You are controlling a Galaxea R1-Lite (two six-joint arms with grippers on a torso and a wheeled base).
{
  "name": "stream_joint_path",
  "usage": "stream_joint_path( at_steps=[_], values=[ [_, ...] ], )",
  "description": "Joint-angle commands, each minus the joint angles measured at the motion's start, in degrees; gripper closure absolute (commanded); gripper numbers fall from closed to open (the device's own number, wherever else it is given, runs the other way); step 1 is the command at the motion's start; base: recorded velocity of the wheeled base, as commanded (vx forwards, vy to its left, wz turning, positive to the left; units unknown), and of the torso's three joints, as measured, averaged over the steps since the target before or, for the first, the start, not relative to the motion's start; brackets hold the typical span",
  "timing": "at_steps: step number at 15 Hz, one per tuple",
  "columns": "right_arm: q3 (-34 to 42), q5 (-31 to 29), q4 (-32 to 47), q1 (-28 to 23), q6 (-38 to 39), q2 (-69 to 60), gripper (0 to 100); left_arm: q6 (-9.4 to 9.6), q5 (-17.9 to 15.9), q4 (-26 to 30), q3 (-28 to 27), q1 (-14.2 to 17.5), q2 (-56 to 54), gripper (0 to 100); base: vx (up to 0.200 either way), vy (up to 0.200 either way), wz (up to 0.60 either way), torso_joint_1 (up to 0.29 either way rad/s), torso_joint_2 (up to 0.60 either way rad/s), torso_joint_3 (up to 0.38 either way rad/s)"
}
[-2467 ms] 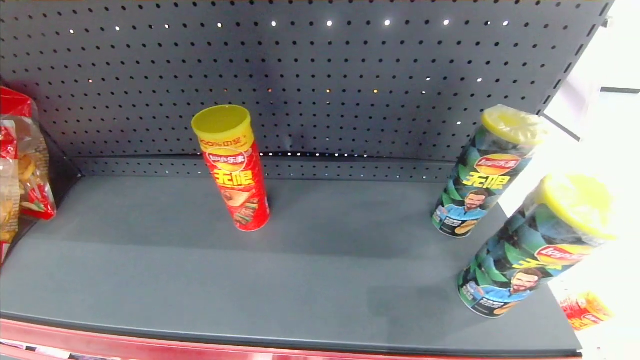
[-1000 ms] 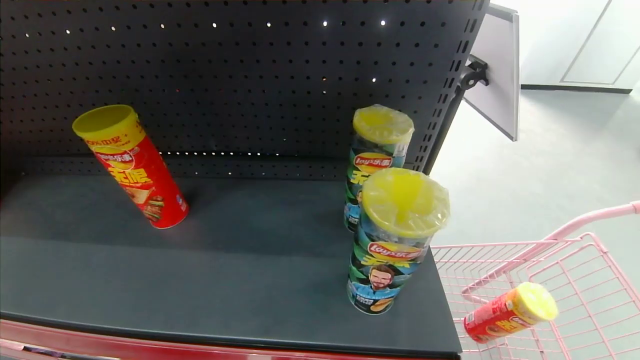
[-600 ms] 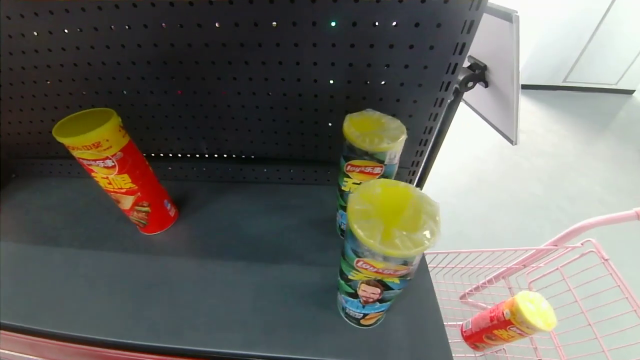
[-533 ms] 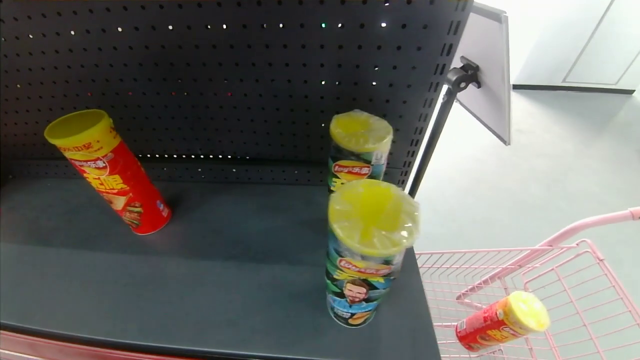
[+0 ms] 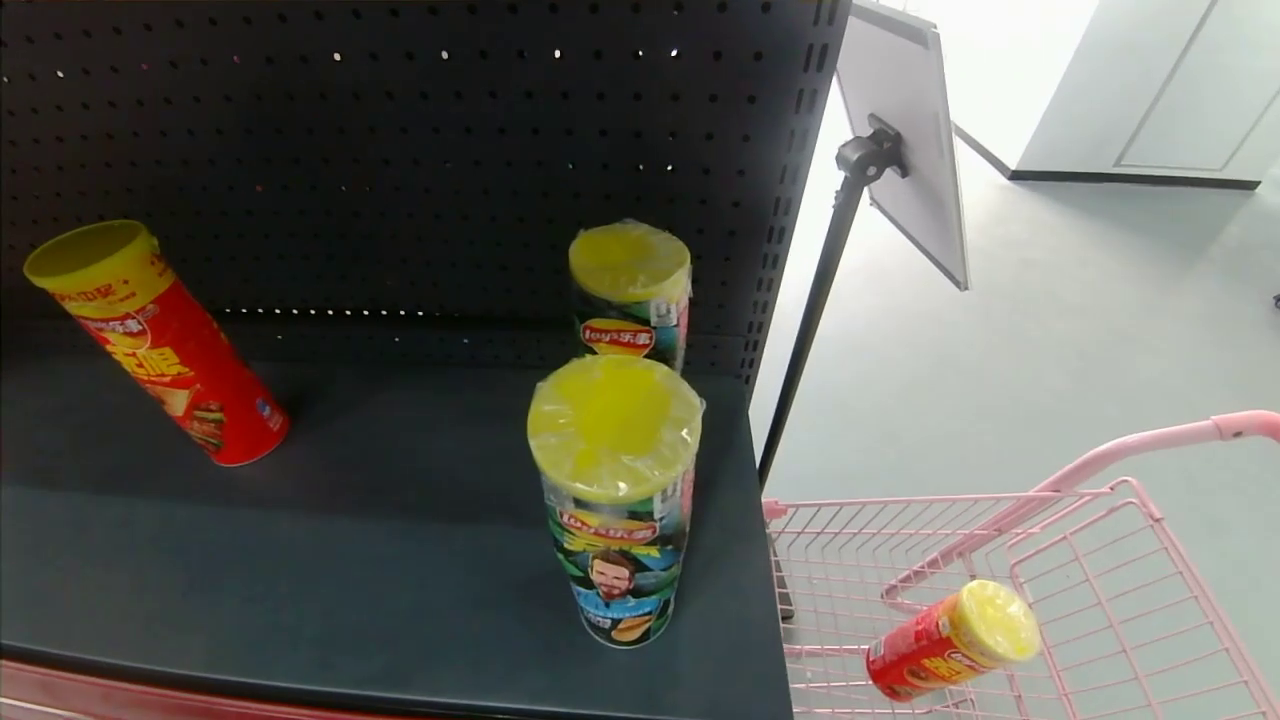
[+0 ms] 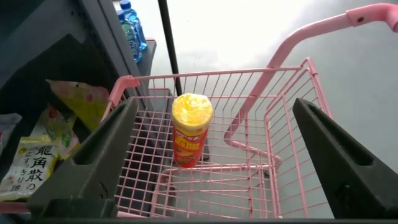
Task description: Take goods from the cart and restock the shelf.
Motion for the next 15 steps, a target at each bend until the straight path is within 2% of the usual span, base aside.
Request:
stream_joint_path(
  at_steps=[1, 10, 15],
  values=[
    [0.00, 0.00, 0.00, 0.00, -0.04, 0.07, 0, 0.00, -0.06, -0.01, 0.00, 0.06, 0.02, 0, 0.000, 0.000, 0.00, 0.000, 0.00, 0.000],
    [0.00, 0.00, 0.00, 0.00, -0.04, 0.07, 0, -0.09, -0.06, -0.01, 0.00, 0.06, 0.02, 0, -0.200, 0.000, 0.00, 0.000, 0.01, 0.000],
    [0.00, 0.00, 0.00, 0.00, -0.04, 0.07, 0, -0.09, 0.02, -0.01, 0.00, -0.02, 0.02, 0, 0.000, 0.000, 0.00, 0.000, 0.00, 0.000]
  ],
)
